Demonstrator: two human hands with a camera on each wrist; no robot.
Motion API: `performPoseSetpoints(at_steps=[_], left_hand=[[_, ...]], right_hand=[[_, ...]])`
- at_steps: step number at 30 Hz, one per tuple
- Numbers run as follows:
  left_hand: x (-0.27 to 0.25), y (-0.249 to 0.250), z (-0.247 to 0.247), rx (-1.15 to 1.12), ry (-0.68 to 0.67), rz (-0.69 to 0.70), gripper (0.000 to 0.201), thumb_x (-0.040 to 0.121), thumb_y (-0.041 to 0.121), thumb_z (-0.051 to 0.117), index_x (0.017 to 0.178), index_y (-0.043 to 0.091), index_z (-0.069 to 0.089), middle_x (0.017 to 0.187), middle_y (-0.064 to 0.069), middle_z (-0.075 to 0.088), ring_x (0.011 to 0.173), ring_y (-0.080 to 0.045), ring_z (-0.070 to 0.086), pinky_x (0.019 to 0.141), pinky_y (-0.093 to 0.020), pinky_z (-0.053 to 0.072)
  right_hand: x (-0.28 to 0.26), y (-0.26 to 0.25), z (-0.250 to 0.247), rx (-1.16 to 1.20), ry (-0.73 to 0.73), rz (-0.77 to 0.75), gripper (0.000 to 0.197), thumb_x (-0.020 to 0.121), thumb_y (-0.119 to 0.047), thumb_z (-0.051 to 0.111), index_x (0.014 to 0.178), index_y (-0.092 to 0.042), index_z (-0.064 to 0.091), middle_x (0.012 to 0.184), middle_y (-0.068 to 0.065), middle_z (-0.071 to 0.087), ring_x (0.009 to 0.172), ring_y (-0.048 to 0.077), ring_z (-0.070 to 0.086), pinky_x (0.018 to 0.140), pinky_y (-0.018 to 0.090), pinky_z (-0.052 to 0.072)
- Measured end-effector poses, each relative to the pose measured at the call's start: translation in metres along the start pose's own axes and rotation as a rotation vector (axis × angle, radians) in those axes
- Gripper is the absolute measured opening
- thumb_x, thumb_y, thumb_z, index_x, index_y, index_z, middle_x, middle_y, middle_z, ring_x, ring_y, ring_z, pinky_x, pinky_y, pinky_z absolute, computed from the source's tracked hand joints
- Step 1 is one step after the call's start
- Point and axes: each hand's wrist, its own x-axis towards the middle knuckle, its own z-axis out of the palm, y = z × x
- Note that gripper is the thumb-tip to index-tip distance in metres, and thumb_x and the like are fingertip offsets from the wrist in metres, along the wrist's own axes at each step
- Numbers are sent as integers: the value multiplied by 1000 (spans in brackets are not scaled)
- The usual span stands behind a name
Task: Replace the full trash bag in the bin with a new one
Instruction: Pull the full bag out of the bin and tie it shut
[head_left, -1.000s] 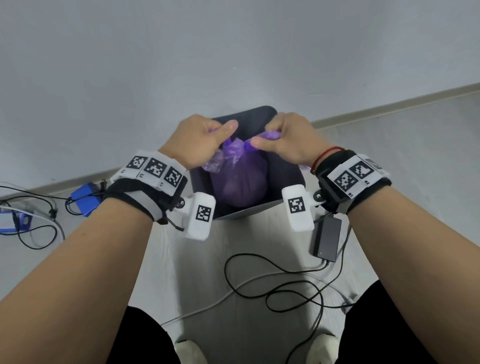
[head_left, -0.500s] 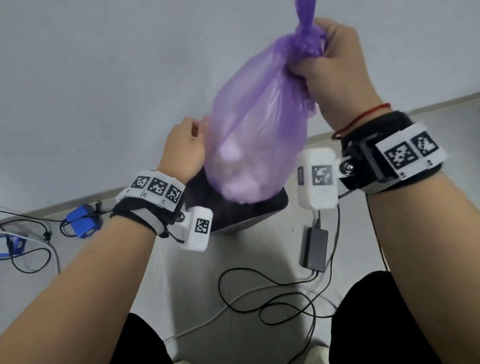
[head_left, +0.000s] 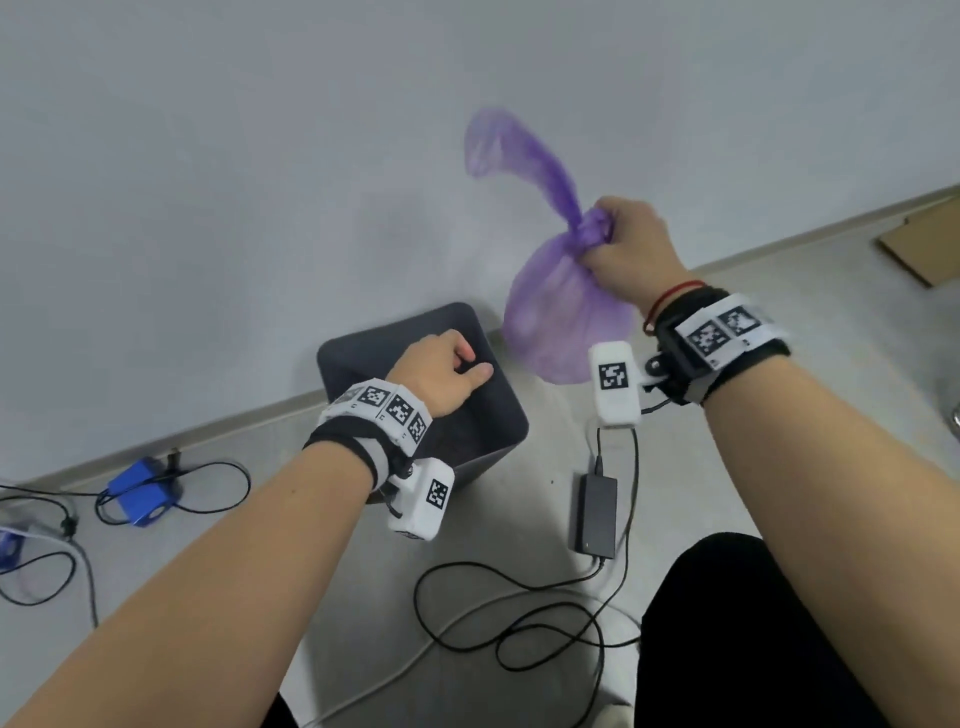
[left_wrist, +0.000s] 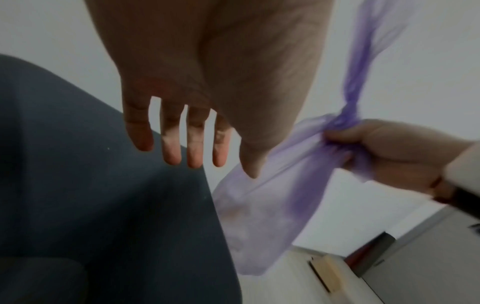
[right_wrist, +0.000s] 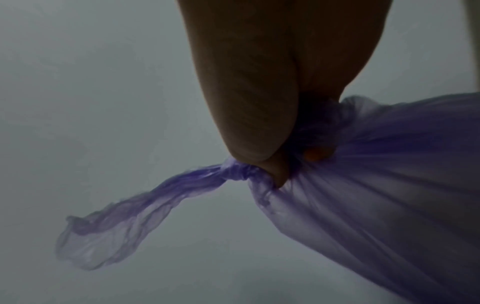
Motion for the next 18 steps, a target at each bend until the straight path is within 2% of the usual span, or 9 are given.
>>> performPoseSetpoints(at_steps=[2,4,7,9,11,13,16,18], left_hand=[[0,7,13,19,-71,8,48,83,56,65,116,22,60,108,3,61,103,-18,60,94,-34,48],[2,10,28,51,-148,12,61,73,65,70,118,24,58,109,4,58,103,-17,59,94,-37,50],[5,7,49,125,-228,30,67,66,66,74,118,27,56,113,3,57,102,-17,58,92,-40,51],[7,1,59,138,-239,26,61,69,60,75,117,28,56,114,4,58,101,-17,59,91,-41,52],[5,-3,62,119,-230,19,55,72,57,74,116,28,58,113,5,59,102,-17,60,91,-40,52],[-2,-4,54,97,-211,19,48,77,56,71,114,27,60,113,5,59,103,-16,60,92,-39,52],[-27,-10,24,42,-172,7,33,82,50,69,106,28,63,105,7,61,97,-13,62,90,-37,52],[-53,-21,0,2,-160,-43,22,83,44,70,98,27,65,97,7,65,90,-12,64,88,-35,53]], right_hand=[[-6,29,24,-51,-61,74,14,83,-9,57,70,-12,54,62,-1,51,71,21,50,65,25,35],[-9,57,47,-88,-106,137,24,82,-8,59,65,-18,45,59,-3,48,69,24,51,62,28,37],[-13,86,74,-118,-192,176,22,81,-7,64,69,-13,47,62,4,48,65,24,47,54,29,33],[-14,95,87,-105,-253,168,15,81,-7,66,76,-9,52,71,11,53,69,24,48,60,29,32],[-15,94,91,-109,-316,161,15,81,-14,70,86,-6,59,82,13,61,76,25,55,67,30,37],[-17,88,85,-121,-411,174,29,83,-27,74,102,-6,67,100,12,69,93,28,63,78,30,44],[-37,73,59,-158,-448,291,54,84,-36,73,128,-7,60,130,11,62,119,30,58,94,31,41],[-63,68,35,-139,-450,417,53,85,-33,73,128,-6,60,130,11,62,120,28,58,97,30,41]])
